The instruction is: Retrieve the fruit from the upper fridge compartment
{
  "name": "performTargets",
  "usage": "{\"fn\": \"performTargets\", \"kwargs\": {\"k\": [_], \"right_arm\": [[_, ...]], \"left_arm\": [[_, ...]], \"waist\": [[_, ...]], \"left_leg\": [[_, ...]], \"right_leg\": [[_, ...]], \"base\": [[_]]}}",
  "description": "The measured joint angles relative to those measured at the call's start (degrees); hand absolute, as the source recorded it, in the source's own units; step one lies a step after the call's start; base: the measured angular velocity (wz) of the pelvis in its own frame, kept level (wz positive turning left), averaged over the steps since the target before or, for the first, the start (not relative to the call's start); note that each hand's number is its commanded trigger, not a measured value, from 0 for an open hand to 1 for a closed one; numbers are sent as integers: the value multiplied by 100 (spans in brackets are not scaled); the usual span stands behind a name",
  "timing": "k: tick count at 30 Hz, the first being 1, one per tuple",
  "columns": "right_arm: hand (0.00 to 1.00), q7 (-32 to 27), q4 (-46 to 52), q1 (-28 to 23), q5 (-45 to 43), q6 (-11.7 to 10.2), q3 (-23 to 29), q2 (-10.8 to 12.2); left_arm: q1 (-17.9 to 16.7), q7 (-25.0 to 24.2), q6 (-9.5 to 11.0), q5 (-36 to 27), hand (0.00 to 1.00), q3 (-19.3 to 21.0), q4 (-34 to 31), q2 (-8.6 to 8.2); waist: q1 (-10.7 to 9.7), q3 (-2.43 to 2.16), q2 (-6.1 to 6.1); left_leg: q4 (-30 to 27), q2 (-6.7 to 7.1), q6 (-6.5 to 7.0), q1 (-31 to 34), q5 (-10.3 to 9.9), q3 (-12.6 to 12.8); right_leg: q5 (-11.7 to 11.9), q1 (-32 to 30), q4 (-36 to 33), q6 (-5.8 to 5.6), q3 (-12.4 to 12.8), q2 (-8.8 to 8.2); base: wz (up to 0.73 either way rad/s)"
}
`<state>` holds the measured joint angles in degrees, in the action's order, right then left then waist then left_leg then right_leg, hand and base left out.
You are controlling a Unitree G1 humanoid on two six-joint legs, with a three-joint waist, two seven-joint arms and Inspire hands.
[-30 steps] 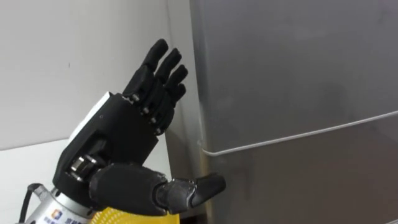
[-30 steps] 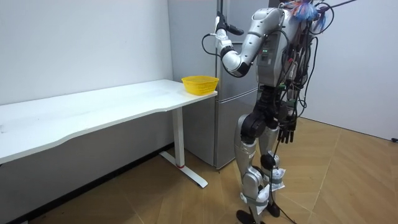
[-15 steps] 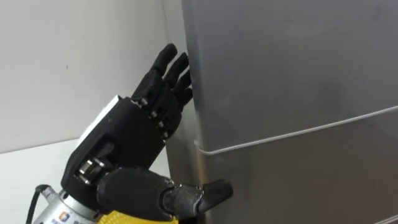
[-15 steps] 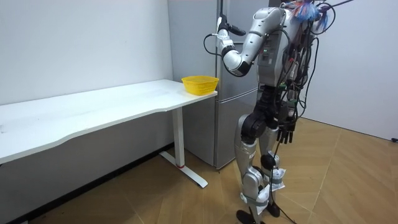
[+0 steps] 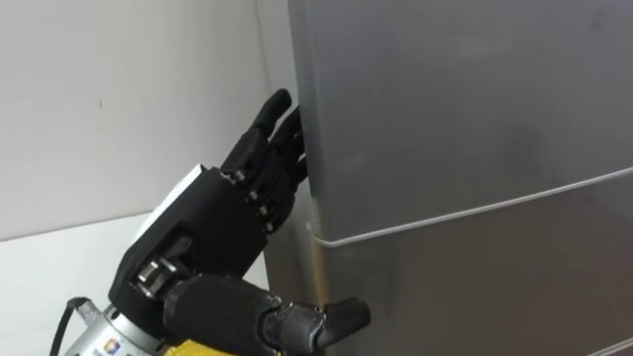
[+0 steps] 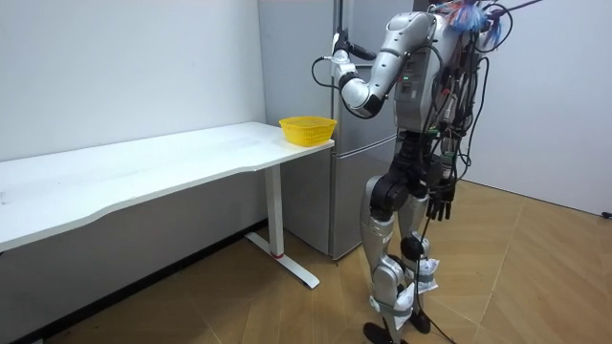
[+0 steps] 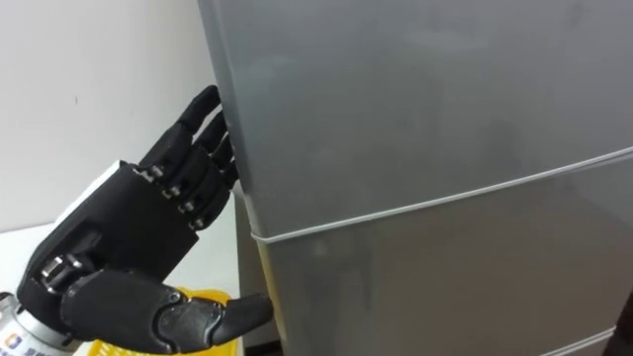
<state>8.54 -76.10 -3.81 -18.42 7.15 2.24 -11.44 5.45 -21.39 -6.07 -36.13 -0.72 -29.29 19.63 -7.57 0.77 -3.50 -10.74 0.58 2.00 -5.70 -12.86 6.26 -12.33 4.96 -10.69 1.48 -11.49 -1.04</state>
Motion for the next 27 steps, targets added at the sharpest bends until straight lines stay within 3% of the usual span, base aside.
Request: {"fn": "performTargets", "kwargs": {"k": [1, 2, 3, 5, 10, 11, 12, 13, 20, 27], "right_arm": [[0, 14, 1, 0, 0, 1, 0, 0], [0, 37, 0, 1, -5, 5, 0, 0], [0, 43, -4, 1, -13, 7, -1, 0], [0, 45, -2, 2, -14, 30, -4, 0], [0, 92, 5, 20, -15, 49, -97, -15], [0, 92, 4, 38, -15, 48, -97, -15], [0, 91, 5, 54, -14, 44, -97, -18], [0, 90, 5, 64, -13, 44, -97, -20], [0, 87, 5, 95, -11, 42, -98, -59], [0, 81, 6, 104, -10, 41, -109, -111]], "left_arm": [[0, -16, -1, 35, 25, 0, 0, 0], [0, -32, -2, 89, 64, 0, 2, -2], [0, -43, -6, 89, 91, 0, 18, -2], [0, -52, -7, 90, 100, -1, 77, -2], [0, 37, -15, 89, 100, 162, 360, -21], [0, 73, -18, 90, 77, 175, 381, -25], [0, 79, -18, 89, 17, 172, 383, -27], [0, 77, -18, 89, 0, 166, 383, -28], [1, -160, -14, 78, 0, 37, 375, -86], [1, -247, -15, 77, 0, 9, 376, -85]], "waist": [[0, 0, 0], [-3, -2, 1], [-5, -5, 1], [-5, -12, 0], [7, -29, -15], [7, -31, -17], [5, -33, -20], [5, -34, -22], [-2, -66, -76], [16, -54, -81]], "left_leg": [[0, 0, 0, 0, 0, 0], [-1, 0, 0, 0, 0, -4], [-1, 1, 0, 1, 0, -8], [-2, 1, 0, 0, 0, -10], [-7, 5, 0, 7, 0, -15], [-7, 6, 0, 8, 0, -16], [-7, 8, 0, 6, 0, -13], [-7, 9, 0, 4, 0, -10], [-8, 12, 0, -2, 0, -5], [-8, 10, 1, 1, 0, 60]], "right_leg": [[0, 0, 0, 0, -1, 0], [0, 0, -2, 0, -1, 0], [0, 6, -3, 0, 0, -1], [0, 15, -12, 0, -1, -3], [1, 19, -14, -1, -35, -9], [1, 17, -13, -2, -45, -12], [2, 11, -10, -4, -56, -15], [3, 6, -8, -5, -60, -17], [6, 11, -16, -10, -74, -26], [6, -19, -15, -15, -42, -29]], "base": [[0], [0], [0], [0], [4], [5], [5], [0], [0], [0]]}}
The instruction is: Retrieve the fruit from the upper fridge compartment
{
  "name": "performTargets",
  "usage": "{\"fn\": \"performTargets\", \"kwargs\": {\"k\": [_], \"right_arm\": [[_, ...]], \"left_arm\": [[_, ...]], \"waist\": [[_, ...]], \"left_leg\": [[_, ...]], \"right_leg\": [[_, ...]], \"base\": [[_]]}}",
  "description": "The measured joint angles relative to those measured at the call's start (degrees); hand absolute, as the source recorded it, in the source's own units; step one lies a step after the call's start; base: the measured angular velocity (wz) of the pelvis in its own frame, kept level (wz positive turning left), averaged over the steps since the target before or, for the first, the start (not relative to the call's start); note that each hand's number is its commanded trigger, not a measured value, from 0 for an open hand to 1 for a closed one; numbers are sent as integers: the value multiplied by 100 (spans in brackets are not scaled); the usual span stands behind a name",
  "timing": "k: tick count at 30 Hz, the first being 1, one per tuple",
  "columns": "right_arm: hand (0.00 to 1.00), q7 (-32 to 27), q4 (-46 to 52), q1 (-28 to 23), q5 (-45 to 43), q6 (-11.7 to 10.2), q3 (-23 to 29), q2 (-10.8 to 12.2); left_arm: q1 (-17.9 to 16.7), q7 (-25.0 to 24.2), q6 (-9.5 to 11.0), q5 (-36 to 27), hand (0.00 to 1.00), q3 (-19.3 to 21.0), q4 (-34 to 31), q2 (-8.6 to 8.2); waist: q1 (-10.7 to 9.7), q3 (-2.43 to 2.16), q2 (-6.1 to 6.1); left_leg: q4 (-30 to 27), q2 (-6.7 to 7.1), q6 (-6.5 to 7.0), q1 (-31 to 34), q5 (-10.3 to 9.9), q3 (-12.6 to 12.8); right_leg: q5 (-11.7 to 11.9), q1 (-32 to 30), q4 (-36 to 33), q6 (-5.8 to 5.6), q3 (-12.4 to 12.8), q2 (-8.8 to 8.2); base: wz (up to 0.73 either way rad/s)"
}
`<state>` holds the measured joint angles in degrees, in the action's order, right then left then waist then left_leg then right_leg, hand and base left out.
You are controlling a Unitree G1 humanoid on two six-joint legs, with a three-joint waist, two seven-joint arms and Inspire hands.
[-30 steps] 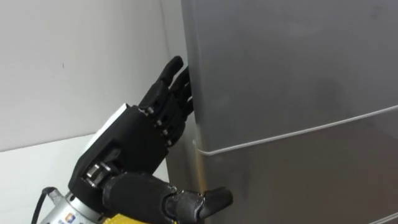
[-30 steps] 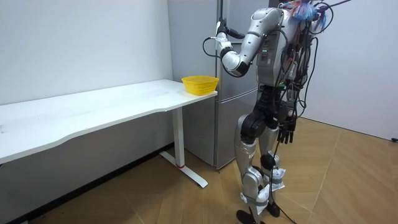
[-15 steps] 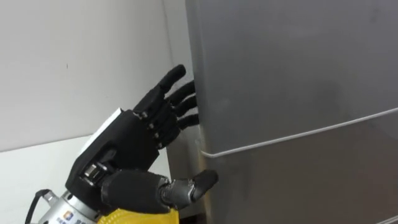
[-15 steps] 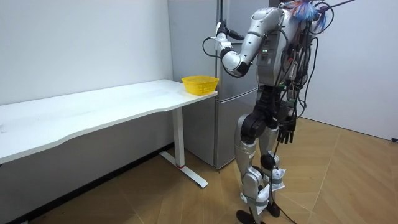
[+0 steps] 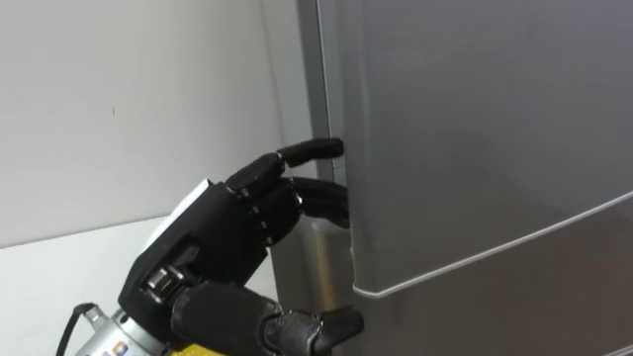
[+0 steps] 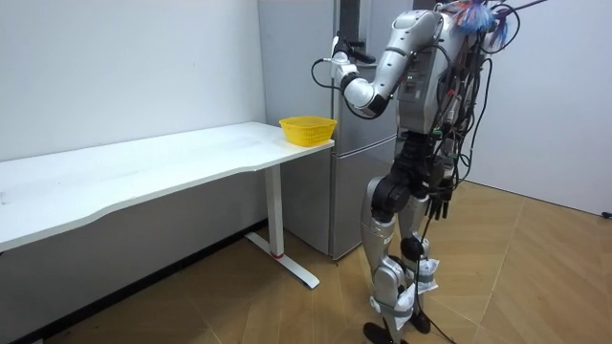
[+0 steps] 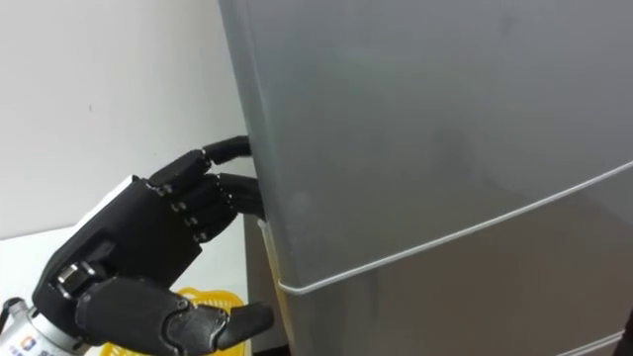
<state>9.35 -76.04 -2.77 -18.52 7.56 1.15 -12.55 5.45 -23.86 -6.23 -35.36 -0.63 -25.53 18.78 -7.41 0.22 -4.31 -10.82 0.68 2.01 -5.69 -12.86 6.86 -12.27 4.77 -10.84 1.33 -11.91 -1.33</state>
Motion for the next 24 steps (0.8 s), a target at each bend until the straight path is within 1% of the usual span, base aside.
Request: {"fn": "performTargets", "kwargs": {"k": [2, 6, 11, 15, 24], "right_arm": [[0, -4, 0, 0, 0, -1, -1, -14], [0, -5, -1, 0, 1, -1, -3, -17], [0, -44, -1, -1, 2, 1, -11, -18], [0, -45, 15, 3, -1, 3, -145, -38], [0, -47, -2, 12, 9, 1, -250, -70]], "left_arm": [[0, 2, 0, 0, 0, -2, 0, 0], [0, 6, 8, -1, 0, -2, -1, 0], [1, 9, 27, -7, 0, -2, -1, -1], [2, -6, 27, -18, 0, -2, -8, -1], [2, -42, 34, -77, 0, -99, -22, -41]], "waist": [[3, 2, -4], [3, 5, 1], [1, 11, 11], [3, 15, 19], [-8, 10, 40]], "left_leg": [[0, -3, 0, 0, 0, 57], [0, -3, 0, 1, 0, 92], [1, -2, 0, 5, 0, 102], [2, -1, 0, 9, 0, 102], [6, 4, 0, 16, 0, 102]], "right_leg": [[3, -6, -2, -6, 20, 0], [8, -17, 0, -13, 57, 0], [9, -16, 0, -15, 59, -2], [9, -15, 1, -15, 62, -3], [18, 23, 7, -29, 59, -6]], "base": [[-4], [-4], [0], [0], [0]]}}
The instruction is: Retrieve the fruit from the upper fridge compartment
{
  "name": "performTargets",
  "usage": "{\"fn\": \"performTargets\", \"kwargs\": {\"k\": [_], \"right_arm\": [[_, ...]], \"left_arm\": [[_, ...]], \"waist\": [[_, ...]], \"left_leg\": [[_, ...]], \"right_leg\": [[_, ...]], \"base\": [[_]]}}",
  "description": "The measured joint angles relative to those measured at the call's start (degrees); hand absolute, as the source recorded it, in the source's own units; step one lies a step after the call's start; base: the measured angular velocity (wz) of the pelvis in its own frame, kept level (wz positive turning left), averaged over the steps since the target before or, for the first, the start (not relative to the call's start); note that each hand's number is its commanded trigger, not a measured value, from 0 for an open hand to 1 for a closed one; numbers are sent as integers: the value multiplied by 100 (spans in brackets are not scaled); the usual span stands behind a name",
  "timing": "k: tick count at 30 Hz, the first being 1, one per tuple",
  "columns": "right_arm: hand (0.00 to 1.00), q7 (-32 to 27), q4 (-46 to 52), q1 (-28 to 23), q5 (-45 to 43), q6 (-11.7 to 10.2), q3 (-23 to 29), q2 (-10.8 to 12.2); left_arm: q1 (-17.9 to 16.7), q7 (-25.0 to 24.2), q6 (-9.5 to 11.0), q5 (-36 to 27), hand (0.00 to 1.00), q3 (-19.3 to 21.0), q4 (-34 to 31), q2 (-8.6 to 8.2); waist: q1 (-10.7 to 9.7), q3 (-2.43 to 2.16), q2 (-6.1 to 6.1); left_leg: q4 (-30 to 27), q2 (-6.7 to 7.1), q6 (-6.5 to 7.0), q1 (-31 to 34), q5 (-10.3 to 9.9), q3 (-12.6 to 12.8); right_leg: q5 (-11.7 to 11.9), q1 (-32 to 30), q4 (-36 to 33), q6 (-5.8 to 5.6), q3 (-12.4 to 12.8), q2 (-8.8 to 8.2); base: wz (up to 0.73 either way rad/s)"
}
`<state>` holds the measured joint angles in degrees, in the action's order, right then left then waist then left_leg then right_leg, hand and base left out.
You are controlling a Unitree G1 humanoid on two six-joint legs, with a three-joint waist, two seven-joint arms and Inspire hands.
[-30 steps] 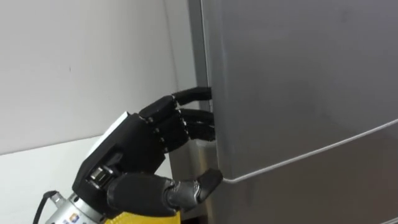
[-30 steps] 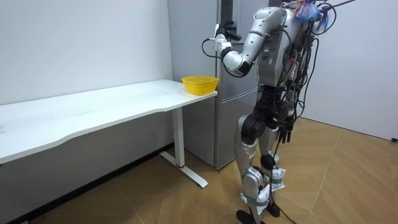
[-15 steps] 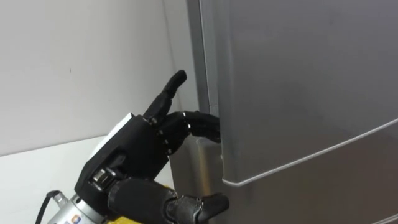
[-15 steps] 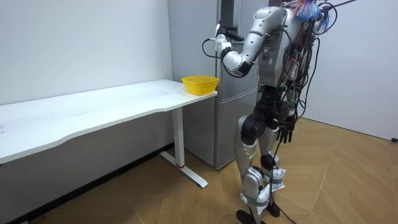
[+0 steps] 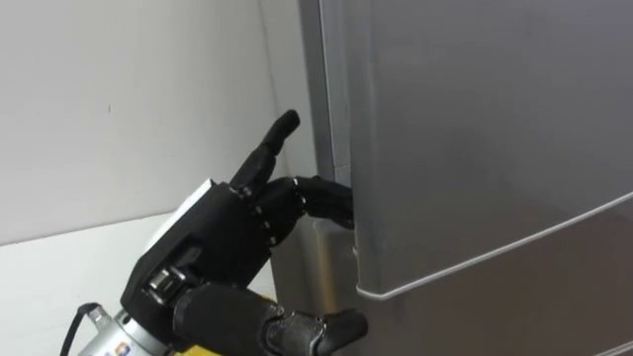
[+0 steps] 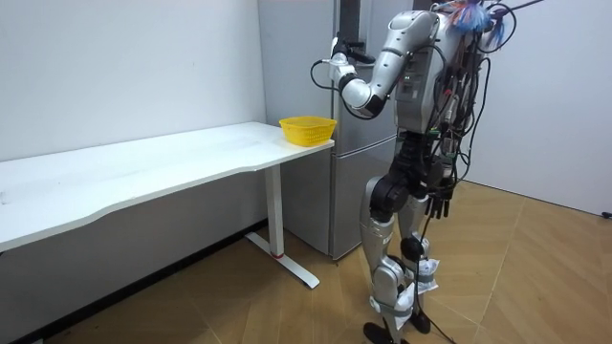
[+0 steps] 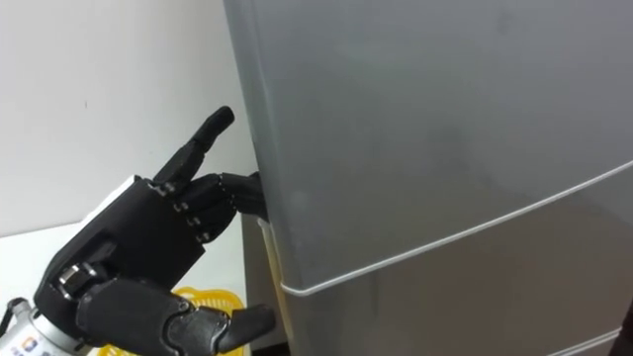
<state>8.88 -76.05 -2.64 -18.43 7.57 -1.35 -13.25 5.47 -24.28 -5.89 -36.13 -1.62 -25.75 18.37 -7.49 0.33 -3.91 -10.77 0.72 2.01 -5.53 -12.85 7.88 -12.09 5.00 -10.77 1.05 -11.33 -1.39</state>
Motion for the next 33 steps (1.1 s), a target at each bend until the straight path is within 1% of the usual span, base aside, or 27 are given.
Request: {"fn": "performTargets", "kwargs": {"k": [4, 8, 13, 15, 16, 19, 23, 26, 29, 32, 33], "right_arm": [[0, -1, -10, -3, -1, 0, 0, -2], [0, 0, -19, -3, 14, -3, 0, -7], [0, 2, -38, -4, 98, -21, -67, -14], [0, 3, -67, -3, 108, -50, -106, -19], [0, 3, -68, -1, 110, -50, -124, -21], [0, 6, -86, 0, 110, -50, -131, -24], [0, 10, -83, 38, 117, -55, -127, -62], [0, 7, -89, 39, 98, -53, -117, -81], [0, 9, -103, 30, 68, -51, -102, -85], [0, 17, -146, 37, 83, -51, -111, -87], [0, 41, -146, 49, 83, -50, -108, -87]], "left_arm": [[2, -5, 22, -24, 0, -105, -3, -3], [10, -3, 110, -44, 0, -261, -6, -3], [265, 2, 117, -81, 0, -586, -6, -4], [403, -44, 118, -82, 0, -763, -6, -3], [415, -64, 118, -82, 0, -789, -6, -6], [494, -172, 116, -82, 0, -936, -6, -5], [595, -246, 106, -82, 0, -1052, -6, -7], [672, -282, 105, -82, 0, -1133, -5, -1], [679, -289, 105, -81, 0, -1188, -5, -3], [727, -311, 105, -82, 0, -1269, -5, -2], [752, -341, 104, -81, 0, -1280, -5, -1]], "waist": [[-8, -6, 18], [-18, -8, 15], [-31, -14, 5], [-33, -29, -23], [-38, -32, -32], [-71, -21, -53], [-190, -12, -67], [-333, -7, -61], [-374, -6, -63], [-448, -6, -64], [-461, 4, -64]], "left_leg": [[0, 2, 0, -4, 0, 4], [-6, 2, 0, -14, 0, 77], [-7, 1, 0, -16, 0, 128], [-7, -1, 0, -24, 0, 149], [-7, -2, 1, -29, 0, 155], [3, -2, 1, -109, 0, 174], [1, -8, 1, -119, 0, 301], [3, -7, 1, -119, 0, 336], [2, -18, 1, -119, 0, 466], [3, -18, 1, -113, -1, 492], [4, -20, 1, -103, -1, 473]], "right_leg": [[8, -9, 5, -8, 5, -1], [11, -28, 17, -14, 33, -6], [17, -20, 16, -23, 39, -14], [38, -3, 9, -22, 49, -13], [39, 4, 7, -21, 56, -13], [40, 21, 1, -21, 116, -7], [39, -17, 4, -23, 205, -6], [43, -24, 4, -32, 242, -4], [50, -42, 0, -39, 344, 9], [52, -91, -24, -39, 358, 6], [55, -117, -36, -36, 366, 6]], "base": [[0], [-2], [-1], [-6], [-7], [-11], [-10], [-5], [-15], [-7], [-7]]}}
